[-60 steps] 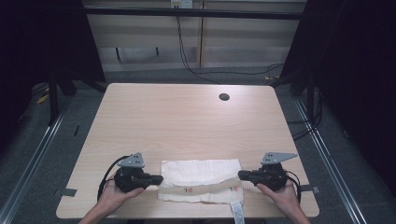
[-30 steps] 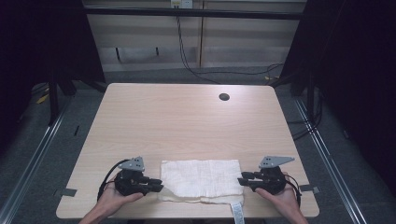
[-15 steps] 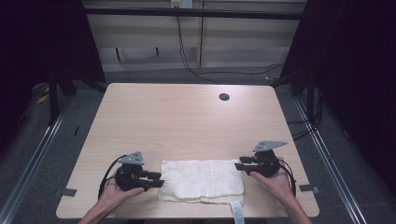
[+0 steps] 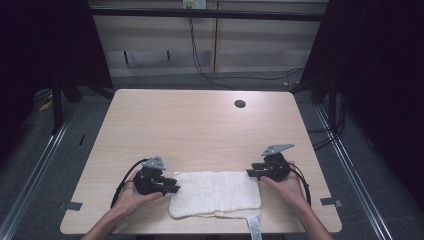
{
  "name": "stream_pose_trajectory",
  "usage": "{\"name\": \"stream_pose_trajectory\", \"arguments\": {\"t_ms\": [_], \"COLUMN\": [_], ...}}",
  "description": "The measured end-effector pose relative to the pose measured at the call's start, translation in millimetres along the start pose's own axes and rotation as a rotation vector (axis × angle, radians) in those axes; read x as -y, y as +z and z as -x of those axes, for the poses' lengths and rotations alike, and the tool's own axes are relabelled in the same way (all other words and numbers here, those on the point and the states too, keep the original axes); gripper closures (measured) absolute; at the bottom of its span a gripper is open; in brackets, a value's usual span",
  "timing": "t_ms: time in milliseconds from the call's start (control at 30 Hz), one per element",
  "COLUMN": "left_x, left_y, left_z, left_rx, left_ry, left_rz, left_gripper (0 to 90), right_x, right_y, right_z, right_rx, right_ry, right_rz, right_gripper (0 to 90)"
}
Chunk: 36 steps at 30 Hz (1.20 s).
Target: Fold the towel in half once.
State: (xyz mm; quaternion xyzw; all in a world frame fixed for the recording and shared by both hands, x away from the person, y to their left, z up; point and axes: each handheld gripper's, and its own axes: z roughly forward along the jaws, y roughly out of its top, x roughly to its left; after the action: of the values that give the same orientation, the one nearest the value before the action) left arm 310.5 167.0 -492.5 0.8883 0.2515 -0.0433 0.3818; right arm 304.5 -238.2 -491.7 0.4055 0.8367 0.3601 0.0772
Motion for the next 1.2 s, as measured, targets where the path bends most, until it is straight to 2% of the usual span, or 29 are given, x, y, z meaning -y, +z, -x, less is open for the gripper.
{"name": "stream_pose_trajectory", "arguments": {"t_ms": [100, 200, 333, 433, 500, 533, 667, 700, 767, 800, 833, 867, 900, 1033, 1067, 1133, 1200], "left_x": [-2.5, -2.8, -6.1, -11.3, -15.2, -15.2, -25.1, -27.3, -27.3, -27.1, -27.3, -27.3, -29.0, -35.1, -36.6, -38.1, -41.3], "left_y": [1.3, 2.3, 6.8, 11.6, 15.9, 15.9, 23.6, 25.5, 24.8, 23.8, 21.8, 21.8, 16.4, 7.1, 6.5, 6.0, 7.1], "left_z": [0.3, 0.0, 2.9, 2.6, 1.2, 1.2, 1.3, 0.6, 0.5, 0.5, 0.6, 0.6, -0.2, -7.8, -10.1, -12.6, -18.8], "left_rx": [-0.005, -0.011, -0.029, -0.027, -0.022, -0.022, -0.010, -0.007, -0.002, 0.007, -0.003, -0.003, -0.037, -0.052, -0.050, -0.050, -0.067], "left_ry": [0.000, -0.008, -0.014, -0.020, -0.035, -0.035, -0.024, -0.037, -0.025, -0.025, -0.020, -0.020, -0.012, -0.029, -0.033, -0.040, -0.044], "left_rz": [-0.010, -0.006, -0.001, 0.002, 0.007, 0.007, -0.009, -0.004, -0.011, 0.005, 0.020, 0.020, 0.054, 0.091, 0.108, 0.105, 0.111], "left_gripper": [64.7, 65.9, 70.1, 69.2, 69.3, 69.5, 69.1, 68.5, 67.2, 66.4, 65.0, 63.6, 63.1, 58.9, 58.3, 57.4, 56.4], "right_x": [0.2, -0.3, -3.3, -5.4, -4.8, -6.0, -11.4, -12.7, -12.4, -12.6, -13.3, -14.7, -16.1, -19.3, -20.2, -21.9, -22.6], "right_y": [5.8, 5.2, 4.8, 5.3, 6.2, 6.4, 6.0, 8.0, 8.8, 7.4, 5.1, 1.3, -2.9, -15.2, -17.7, -23.0, -27.2], "right_z": [-1.8, 1.2, 10.1, 20.1, 25.8, 27.8, 36.3, 42.0, 45.7, 45.2, 44.9, 43.8, 42.1, 31.6, 28.2, 19.5, 11.9], "right_rx": [-0.020, -0.008, 0.024, 0.043, 0.038, 0.049, 0.069, 0.078, 0.076, 0.082, 0.083, 0.092, 0.094, 0.097, 0.084, 0.061, 0.007], "right_ry": [-0.009, 0.002, 0.013, 0.033, 0.054, 0.042, 0.058, 0.070, 0.072, 0.077, 0.071, 0.058, 0.058, 0.043, 0.039, 0.020, 0.004], "right_rz": [-0.032, -0.033, -0.027, -0.019, -0.015, -0.013, 0.008, 0.017, 0.028, 0.033, 0.037, 0.047, 0.056, 0.077, 0.081, 0.082, 0.081], "right_gripper": [74.3, 86.1, 88.2, 88.4, 88.4, 88.4, 88.2, 87.5, 80.9, 76.9, 73.5, 71.0, 68.3, 60.5, 58.3, 55.0, 52.0]}}
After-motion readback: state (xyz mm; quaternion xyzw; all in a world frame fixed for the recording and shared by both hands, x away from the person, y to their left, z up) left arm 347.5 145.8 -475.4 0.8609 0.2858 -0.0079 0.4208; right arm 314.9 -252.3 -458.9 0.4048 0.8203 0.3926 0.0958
